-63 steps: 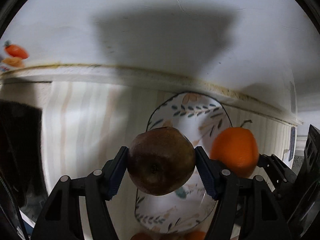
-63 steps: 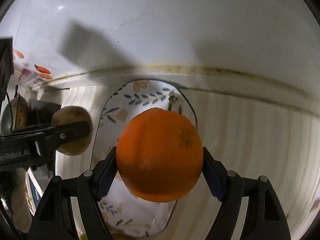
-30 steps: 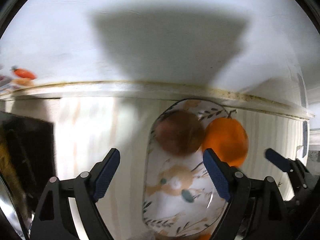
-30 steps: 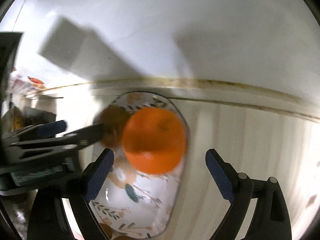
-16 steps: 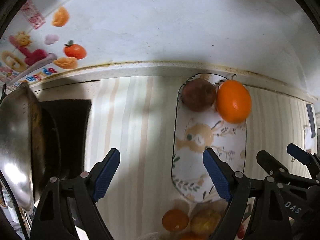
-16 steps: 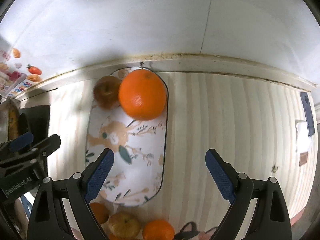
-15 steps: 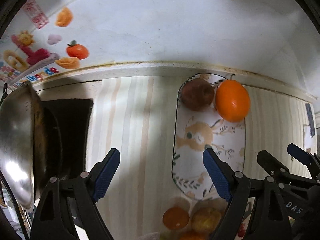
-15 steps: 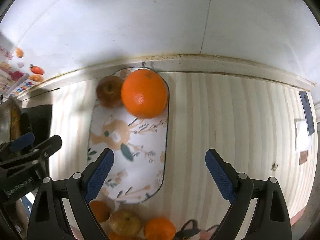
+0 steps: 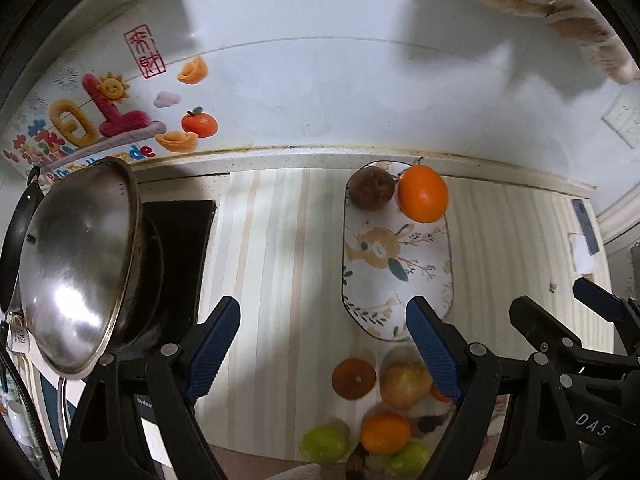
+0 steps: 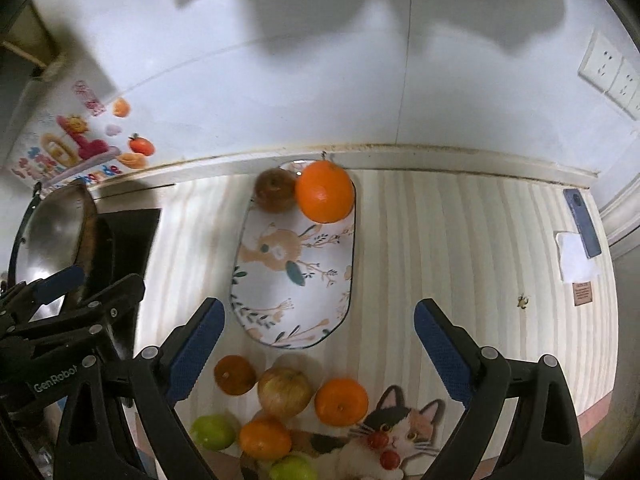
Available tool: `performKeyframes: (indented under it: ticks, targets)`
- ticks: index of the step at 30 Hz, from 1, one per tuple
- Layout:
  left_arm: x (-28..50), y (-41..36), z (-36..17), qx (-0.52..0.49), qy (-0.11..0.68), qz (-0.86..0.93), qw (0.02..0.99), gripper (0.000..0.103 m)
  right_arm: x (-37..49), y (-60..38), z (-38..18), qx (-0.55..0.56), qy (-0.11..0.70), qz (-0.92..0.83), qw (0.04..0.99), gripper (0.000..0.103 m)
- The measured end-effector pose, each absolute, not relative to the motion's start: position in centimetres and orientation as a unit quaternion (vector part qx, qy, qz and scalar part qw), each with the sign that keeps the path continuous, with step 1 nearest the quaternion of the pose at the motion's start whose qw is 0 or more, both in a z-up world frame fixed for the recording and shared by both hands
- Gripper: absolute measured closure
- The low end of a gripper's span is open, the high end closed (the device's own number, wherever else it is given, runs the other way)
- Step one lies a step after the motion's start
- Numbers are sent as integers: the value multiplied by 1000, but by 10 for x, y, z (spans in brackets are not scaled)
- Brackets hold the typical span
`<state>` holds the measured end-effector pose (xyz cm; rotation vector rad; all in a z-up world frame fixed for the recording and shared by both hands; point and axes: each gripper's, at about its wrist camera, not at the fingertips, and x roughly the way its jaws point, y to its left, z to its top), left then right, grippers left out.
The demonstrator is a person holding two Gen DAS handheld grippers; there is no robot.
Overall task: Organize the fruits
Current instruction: 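Move both open grippers back toward the fruits by the cat plush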
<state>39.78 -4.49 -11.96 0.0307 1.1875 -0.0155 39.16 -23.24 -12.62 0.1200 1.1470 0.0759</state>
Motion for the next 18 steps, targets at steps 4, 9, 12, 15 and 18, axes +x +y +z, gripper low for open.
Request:
performKeyframes:
  ticks: [4, 9, 12, 15, 18]
  targets:
    - [381, -42, -100, 13, 538, -5, 843, 18, 375, -229, -108, 63, 527, 44, 846, 5]
    - [370, -35, -92, -3, 530, -10, 848, 18, 362, -231, -105, 83, 528, 55, 843, 5]
    - [366, -38, -108, 18, 542, -14, 840, 5, 356, -236, -126, 97, 546, 49, 831, 5]
    - [362, -42, -139, 40, 566, -16, 823, 5, 353, -246, -167, 127, 583, 47, 801, 5]
    - [360, -49, -184, 29, 618, -37, 785, 5, 350, -257, -213, 153, 619, 36, 769, 5]
